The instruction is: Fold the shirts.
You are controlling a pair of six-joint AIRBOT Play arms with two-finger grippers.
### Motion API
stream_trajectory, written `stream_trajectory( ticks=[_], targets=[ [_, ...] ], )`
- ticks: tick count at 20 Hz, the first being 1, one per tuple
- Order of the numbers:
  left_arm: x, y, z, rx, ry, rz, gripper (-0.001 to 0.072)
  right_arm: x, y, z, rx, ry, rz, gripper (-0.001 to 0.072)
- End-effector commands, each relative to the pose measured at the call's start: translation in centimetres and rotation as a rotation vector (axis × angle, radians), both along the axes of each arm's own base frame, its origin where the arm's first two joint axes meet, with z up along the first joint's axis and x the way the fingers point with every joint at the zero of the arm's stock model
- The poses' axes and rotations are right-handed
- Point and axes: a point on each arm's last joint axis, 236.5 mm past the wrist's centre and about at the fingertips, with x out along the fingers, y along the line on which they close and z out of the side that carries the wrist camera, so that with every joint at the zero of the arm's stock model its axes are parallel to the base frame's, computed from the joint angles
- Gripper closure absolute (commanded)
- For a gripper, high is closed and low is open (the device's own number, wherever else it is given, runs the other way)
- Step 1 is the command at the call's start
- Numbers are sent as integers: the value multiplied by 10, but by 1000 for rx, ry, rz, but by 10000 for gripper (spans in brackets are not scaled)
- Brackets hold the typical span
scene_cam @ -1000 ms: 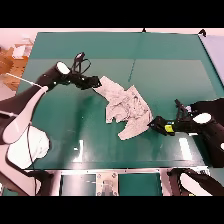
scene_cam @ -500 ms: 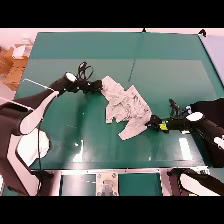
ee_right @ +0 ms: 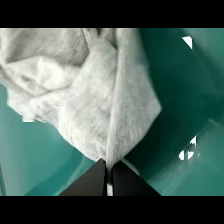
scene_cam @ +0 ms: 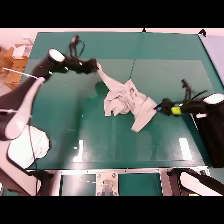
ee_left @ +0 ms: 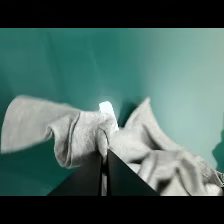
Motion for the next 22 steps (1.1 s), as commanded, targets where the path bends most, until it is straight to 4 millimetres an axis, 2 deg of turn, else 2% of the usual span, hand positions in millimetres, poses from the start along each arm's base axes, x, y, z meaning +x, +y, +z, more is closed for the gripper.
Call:
stream_trajectory(
  ticks=[1, 5, 8, 11, 14, 15, 17, 18, 20, 22],
  targets=[
    [-11, 56, 93, 140, -198, 38, 688, 22, -29, 68, -9, -101, 20, 698],
    [-52, 141, 195, 302, -384, 172, 688, 46, -61, 159, -71, -282, -53, 698],
    [-98, 188, 261, 334, -491, 276, 688, 39, -64, 214, -107, -388, -69, 698],
    [-146, 207, 328, 342, -655, 363, 688, 15, -48, 255, -128, -489, -56, 699],
    [-200, 198, 397, 326, -875, 389, 687, -20, -19, 302, -113, -627, -22, 698],
    [-213, 194, 414, 319, -927, 388, 687, -34, -11, 316, -123, -676, -15, 699],
    [-226, 193, 435, 324, -988, 393, 687, -56, -1, 333, -157, -745, -5, 698],
    [-224, 194, 438, 320, -999, 402, 687, -64, 3, 337, -170, -761, -1, 698],
    [-197, 195, 425, 294, -959, 397, 687, -71, 3, 328, -186, -743, 2, 698],
    [-152, 185, 388, 204, -838, 339, 686, -65, 1, 293, -148, -653, -2, 698]
  ],
)
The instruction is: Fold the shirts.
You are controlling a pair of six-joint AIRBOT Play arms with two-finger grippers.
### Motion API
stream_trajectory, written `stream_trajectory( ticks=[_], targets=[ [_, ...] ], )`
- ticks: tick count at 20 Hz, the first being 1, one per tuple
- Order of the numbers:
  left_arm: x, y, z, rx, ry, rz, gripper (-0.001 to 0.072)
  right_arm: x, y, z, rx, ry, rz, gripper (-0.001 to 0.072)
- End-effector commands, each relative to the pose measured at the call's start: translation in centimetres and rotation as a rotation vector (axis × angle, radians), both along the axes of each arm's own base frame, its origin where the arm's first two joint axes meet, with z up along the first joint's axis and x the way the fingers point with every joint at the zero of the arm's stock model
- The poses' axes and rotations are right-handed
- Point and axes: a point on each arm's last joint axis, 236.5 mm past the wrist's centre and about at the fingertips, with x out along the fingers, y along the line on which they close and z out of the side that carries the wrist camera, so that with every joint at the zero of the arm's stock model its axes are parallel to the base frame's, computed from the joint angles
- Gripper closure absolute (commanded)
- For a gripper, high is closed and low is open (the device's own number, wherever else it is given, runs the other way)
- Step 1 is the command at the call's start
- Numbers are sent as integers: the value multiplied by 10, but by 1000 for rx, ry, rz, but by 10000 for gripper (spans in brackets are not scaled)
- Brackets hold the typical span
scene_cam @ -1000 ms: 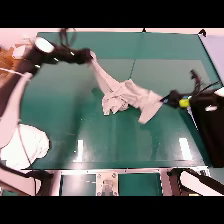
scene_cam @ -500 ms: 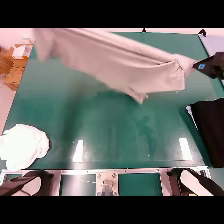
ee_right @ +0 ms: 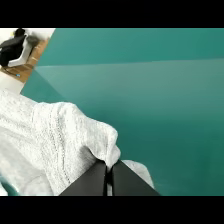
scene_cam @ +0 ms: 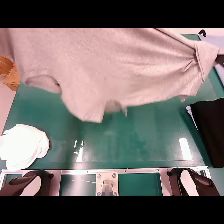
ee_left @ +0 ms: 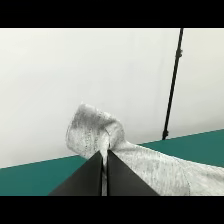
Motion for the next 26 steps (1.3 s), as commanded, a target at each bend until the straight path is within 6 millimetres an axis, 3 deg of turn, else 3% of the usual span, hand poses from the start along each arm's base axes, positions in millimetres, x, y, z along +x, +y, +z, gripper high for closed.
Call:
stream_trajectory(
  ticks=[1, 3, 5, 8, 10, 11, 12, 13, 14, 15, 16, 17, 18, 20, 23, 26],
  targets=[
    [57, -19, -46, -121, 140, -128, 686, -4, 3, -47, 44, 113, 9, 699],
    [102, -56, -108, -154, 293, -269, 685, 1, 4, -113, 104, 247, 19, 698],
    [142, -111, -189, -116, 444, -391, 685, 3, 7, -187, 170, 370, -11, 698],
    [176, -193, -300, -81, 599, -495, 685, 0, -1, -291, 241, 524, -147, 698],
    [194, -222, -358, -114, 677, -483, 684, -2, -10, -334, 238, 586, -207, 698],
    [197, -229, -380, -136, 722, -475, 683, -2, -13, -346, 236, 611, -217, 698],
    [198, -231, -395, -167, 767, -466, 566, 1, -15, -352, 232, 630, -214, 698],
    [197, -230, -399, -192, 798, -460, 212, 4, -16, -354, 230, 638, -210, 698],
    [196, -224, -396, -224, 822, -450, 26, 11, -18, -352, 221, 634, -202, 697],
    [193, -216, -389, -239, 847, -457, 27, 18, -21, -347, 216, 623, -199, 695],
    [184, -204, -376, -230, 872, -483, 27, 26, -24, -339, 210, 603, -199, 611],
    [173, -189, -365, -232, 921, -496, 27, 33, -28, -331, 188, 577, -197, 468],
    [162, -169, -356, -231, 974, -480, 27, 38, -35, -321, 147, 555, -187, 377],
    [138, -115, -355, -215, 1108, -380, 27, 40, -51, -306, 58, 542, -169, 346],
    [81, -44, -384, -127, 1381, -231, 27, 21, -67, -305, 63, 648, -202, 348],
    [22, -27, -423, -112, 1571, -168, 28, -5, -74, -326, 45, 764, -225, 359]
  ],
)
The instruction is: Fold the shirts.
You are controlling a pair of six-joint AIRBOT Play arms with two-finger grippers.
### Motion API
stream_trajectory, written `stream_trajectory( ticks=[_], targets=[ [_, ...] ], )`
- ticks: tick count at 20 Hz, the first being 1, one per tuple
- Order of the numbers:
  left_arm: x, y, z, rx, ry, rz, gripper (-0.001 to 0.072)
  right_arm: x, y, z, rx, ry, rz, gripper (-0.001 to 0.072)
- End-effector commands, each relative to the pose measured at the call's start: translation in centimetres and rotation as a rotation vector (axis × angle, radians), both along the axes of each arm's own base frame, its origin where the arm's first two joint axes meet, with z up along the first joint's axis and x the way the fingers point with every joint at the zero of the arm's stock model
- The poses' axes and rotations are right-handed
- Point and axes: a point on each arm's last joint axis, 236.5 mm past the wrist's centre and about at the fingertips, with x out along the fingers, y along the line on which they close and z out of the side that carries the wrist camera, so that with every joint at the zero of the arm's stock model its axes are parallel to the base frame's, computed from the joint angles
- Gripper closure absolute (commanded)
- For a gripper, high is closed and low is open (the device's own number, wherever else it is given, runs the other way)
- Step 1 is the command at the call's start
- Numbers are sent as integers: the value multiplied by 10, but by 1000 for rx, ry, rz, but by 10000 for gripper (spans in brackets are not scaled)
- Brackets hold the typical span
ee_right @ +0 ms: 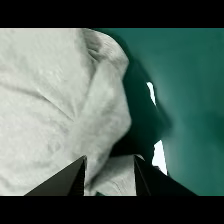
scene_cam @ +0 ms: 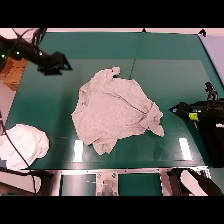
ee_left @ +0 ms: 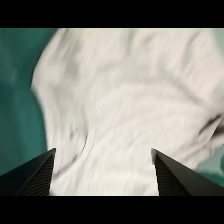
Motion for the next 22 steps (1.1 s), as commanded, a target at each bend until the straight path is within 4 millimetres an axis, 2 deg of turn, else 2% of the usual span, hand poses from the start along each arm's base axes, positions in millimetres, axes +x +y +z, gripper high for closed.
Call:
stream_trajectory(
  ticks=[1, 5, 7, 9, 11, 13, 15, 16, 17, 18, 20, 22],
  targets=[
    [-83, 32, -43, 92, 249, 35, 28, -31, -11, -21, -24, 147, -18, 360],
    [-169, 22, -117, 66, 351, 93, 28, -43, -8, -36, -14, 188, -23, 361],
    [-197, 2, -146, -22, 383, 115, 28, -43, -7, -38, -12, 192, -26, 361],
    [-211, -21, -169, -125, 399, 155, 29, -43, -7, -38, -11, 193, -28, 361],
    [-221, -36, -189, -152, 393, 192, 29, -43, -7, -38, -10, 192, -28, 361],
    [-220, -47, -202, -153, 354, 225, 50, -43, -7, -38, -11, 192, -28, 361],
    [-212, -59, -205, -153, 308, 240, 50, -43, -7, -38, -11, 192, -28, 361],
    [-209, -64, -204, -158, 289, 235, 145, -43, -7, -38, -11, 192, -28, 361],
    [-207, -68, -202, -171, 271, 221, 378, -43, -7, -38, -11, 193, -27, 360],
    [-205, -69, -199, -177, 256, 201, 680, -44, -7, -38, -11, 194, -26, 359],
    [-203, -68, -194, -151, 226, 131, 684, -45, -7, -38, -12, 200, -22, 340],
    [-192, -59, -187, -86, 186, 74, 685, -58, -12, -45, -36, 260, -27, 245]
  ],
)
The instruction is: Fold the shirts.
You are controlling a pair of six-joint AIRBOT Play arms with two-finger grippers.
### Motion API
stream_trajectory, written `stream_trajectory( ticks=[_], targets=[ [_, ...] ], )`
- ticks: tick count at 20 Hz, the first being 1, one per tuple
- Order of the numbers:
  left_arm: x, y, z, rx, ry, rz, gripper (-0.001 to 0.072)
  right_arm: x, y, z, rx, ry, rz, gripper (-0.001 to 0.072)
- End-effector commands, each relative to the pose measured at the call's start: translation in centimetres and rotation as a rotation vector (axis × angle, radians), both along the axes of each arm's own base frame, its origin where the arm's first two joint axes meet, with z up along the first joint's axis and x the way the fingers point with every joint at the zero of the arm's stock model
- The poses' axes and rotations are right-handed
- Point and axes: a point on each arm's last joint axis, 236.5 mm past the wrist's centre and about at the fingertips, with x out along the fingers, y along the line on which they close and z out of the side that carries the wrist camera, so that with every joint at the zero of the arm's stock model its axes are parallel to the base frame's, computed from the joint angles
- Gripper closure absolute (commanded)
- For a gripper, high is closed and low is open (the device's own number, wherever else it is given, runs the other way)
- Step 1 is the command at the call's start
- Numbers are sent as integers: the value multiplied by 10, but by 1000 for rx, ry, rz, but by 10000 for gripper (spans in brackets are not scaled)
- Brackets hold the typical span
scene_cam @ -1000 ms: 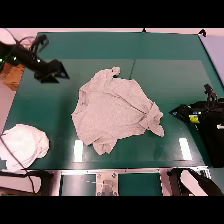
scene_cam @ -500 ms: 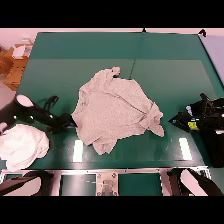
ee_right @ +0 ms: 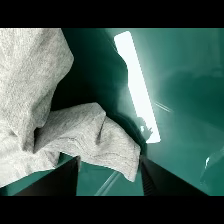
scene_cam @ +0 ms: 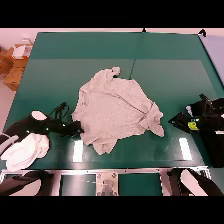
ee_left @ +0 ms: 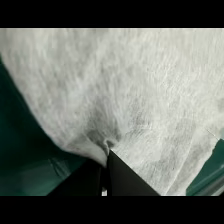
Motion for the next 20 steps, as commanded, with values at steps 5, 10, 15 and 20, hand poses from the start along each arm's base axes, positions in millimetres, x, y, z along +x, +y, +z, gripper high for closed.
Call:
stream_trajectory(
  ticks=[5, 10, 15, 20],
  targets=[
    [27, 9, 20, 82, -98, -94, 685, -40, 14, -40, 55, 162, -77, 216],
    [23, 8, 20, 75, -87, -102, 684, -36, 20, -62, 94, 157, -116, 270],
    [19, 6, 21, 68, -73, -114, 685, -23, 32, -64, 158, 107, -77, 609],
    [31, -2, 54, 37, -113, -179, 685, -6, 77, -11, 403, 5, 5, 699]
  ],
)
